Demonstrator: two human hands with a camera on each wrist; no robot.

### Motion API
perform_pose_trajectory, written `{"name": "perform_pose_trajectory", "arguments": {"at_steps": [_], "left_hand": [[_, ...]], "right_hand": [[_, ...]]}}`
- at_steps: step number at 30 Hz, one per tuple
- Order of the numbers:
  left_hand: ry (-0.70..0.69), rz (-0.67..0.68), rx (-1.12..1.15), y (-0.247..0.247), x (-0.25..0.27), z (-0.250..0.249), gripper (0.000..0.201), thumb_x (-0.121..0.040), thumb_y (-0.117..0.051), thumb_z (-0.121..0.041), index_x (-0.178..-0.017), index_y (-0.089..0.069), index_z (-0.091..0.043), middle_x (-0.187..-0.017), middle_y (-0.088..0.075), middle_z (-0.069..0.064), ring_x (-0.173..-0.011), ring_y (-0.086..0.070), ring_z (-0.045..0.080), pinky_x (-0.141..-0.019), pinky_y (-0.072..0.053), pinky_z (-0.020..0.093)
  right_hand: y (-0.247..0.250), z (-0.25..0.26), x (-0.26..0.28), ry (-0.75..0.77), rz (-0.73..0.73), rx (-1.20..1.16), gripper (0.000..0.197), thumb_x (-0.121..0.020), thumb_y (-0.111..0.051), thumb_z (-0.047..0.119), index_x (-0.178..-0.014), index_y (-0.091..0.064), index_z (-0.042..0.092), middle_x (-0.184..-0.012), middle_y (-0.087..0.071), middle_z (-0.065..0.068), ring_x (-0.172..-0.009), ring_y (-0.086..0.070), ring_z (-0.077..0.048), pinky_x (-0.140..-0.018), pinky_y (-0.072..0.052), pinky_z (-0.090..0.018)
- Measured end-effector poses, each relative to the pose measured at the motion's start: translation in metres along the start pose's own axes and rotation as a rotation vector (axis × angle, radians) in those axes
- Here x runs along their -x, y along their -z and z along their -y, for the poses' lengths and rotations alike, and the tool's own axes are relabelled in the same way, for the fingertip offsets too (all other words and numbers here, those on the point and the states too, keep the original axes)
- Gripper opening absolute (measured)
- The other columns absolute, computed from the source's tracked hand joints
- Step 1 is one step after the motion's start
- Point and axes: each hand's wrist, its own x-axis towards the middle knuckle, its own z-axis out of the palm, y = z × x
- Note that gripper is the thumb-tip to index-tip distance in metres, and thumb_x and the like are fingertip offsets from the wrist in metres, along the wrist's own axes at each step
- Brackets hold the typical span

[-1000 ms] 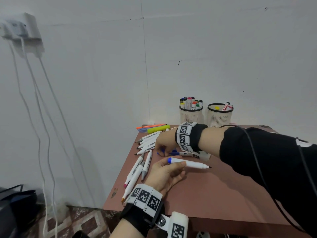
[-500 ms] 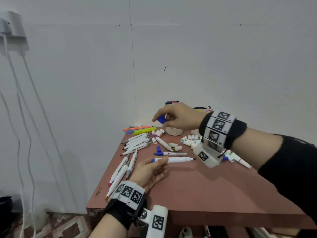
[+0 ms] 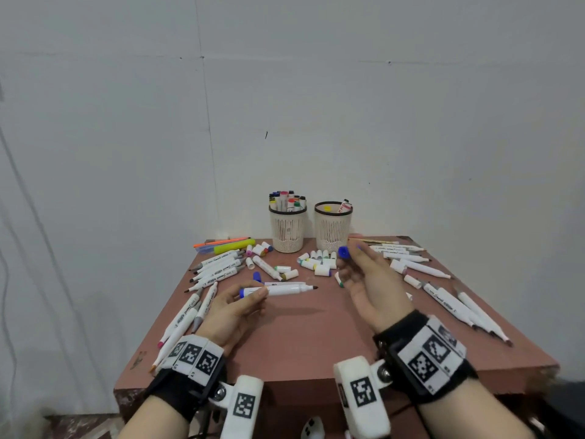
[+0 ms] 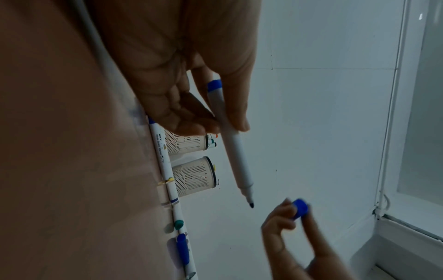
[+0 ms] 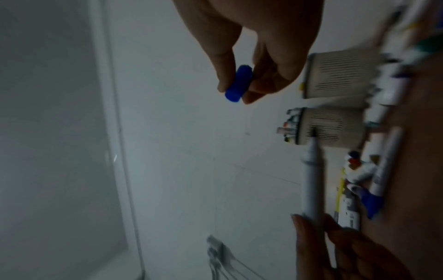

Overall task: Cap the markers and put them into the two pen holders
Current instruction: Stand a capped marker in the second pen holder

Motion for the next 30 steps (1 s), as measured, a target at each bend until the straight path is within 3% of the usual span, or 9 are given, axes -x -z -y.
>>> {"name": "perform_pose_trajectory", "arguments": {"at_steps": [2,3,5,8,11,16,21,30], "left_hand": [[-0.047,-0.003,-0.001,0.002,-0.001,-0.001,0.045,-0.046,-0.093,-0.021,-0.08,-0.068,-0.004,-0.06,-0.061,0.006,-0.052,-0.059,0.012,-0.055,-0.053,0.021],[-0.064,-0.016,-0.004,0.004,-0.001,-0.001,0.056,-0.03,-0.097,-0.028,-0.075,-0.071,-0.007,-0.064,-0.063,0.008,-0.054,-0.06,0.014,-0.056,-0.054,0.022],[-0.088,-0.039,-0.005,0.006,-0.003,0.0,0.066,-0.017,-0.098,-0.033,-0.073,-0.071,-0.009,-0.068,-0.064,0.01,-0.056,-0.061,0.015,-0.058,-0.055,0.022],[-0.113,-0.058,-0.023,0.005,-0.004,0.0,0.075,-0.014,-0.097,-0.036,-0.078,-0.069,-0.006,-0.071,-0.065,0.01,-0.059,-0.063,0.015,-0.06,-0.055,0.022],[-0.132,-0.076,-0.033,0.006,-0.005,0.0,0.085,-0.013,-0.097,-0.037,-0.084,-0.065,-0.003,-0.074,-0.067,0.01,-0.062,-0.065,0.013,-0.06,-0.055,0.021],[-0.147,-0.083,-0.052,0.007,-0.006,0.002,0.079,-0.014,-0.097,-0.038,-0.08,-0.068,-0.006,-0.077,-0.067,0.01,-0.067,-0.066,0.014,-0.062,-0.056,0.022],[-0.144,-0.081,-0.078,0.007,-0.006,0.003,0.081,-0.015,-0.097,-0.039,-0.082,-0.068,-0.006,-0.08,-0.068,0.01,-0.069,-0.066,0.014,-0.064,-0.056,0.022],[-0.147,-0.046,-0.091,0.007,-0.006,0.005,0.071,-0.017,-0.097,-0.038,-0.076,-0.072,-0.009,-0.075,-0.069,0.008,-0.066,-0.066,0.013,-0.064,-0.056,0.021]], "right_hand": [[0.009,-0.009,-0.002,-0.048,-0.054,-0.085,0.015,-0.089,-0.059,0.011,-0.104,-0.058,0.008,-0.083,-0.063,-0.009,-0.064,-0.058,-0.013,-0.055,-0.048,-0.019],[0.012,-0.013,-0.003,-0.065,-0.074,-0.119,0.012,-0.09,-0.059,0.011,-0.101,-0.059,0.007,-0.083,-0.062,-0.009,-0.066,-0.057,-0.014,-0.058,-0.047,-0.02],[0.016,-0.021,-0.004,-0.083,-0.102,-0.157,0.011,-0.089,-0.059,0.01,-0.1,-0.059,0.005,-0.085,-0.062,-0.01,-0.068,-0.057,-0.015,-0.062,-0.045,-0.022],[0.018,-0.032,-0.007,-0.09,-0.128,-0.153,0.018,-0.088,-0.061,0.008,-0.106,-0.056,0.005,-0.084,-0.062,-0.011,-0.068,-0.058,-0.016,-0.062,-0.045,-0.023],[0.021,-0.038,-0.01,-0.103,-0.122,-0.142,0.012,-0.088,-0.06,0.006,-0.098,-0.054,0.008,-0.082,-0.062,-0.01,-0.067,-0.056,-0.016,-0.062,-0.043,-0.025],[0.027,-0.042,-0.014,-0.102,-0.097,-0.141,0.011,-0.087,-0.061,0.002,-0.085,-0.054,0.01,-0.078,-0.065,-0.01,-0.068,-0.058,-0.016,-0.064,-0.043,-0.025],[0.03,-0.047,-0.016,-0.12,-0.062,-0.098,0.018,-0.082,-0.061,-0.007,-0.085,-0.054,0.009,-0.07,-0.07,-0.01,-0.061,-0.068,-0.015,-0.065,-0.046,-0.025],[0.027,-0.053,-0.012,-0.098,0.038,0.027,0.021,-0.078,-0.063,-0.012,-0.081,-0.054,0.007,-0.087,-0.065,-0.02,-0.064,-0.068,-0.019,-0.059,-0.05,-0.022]]}}
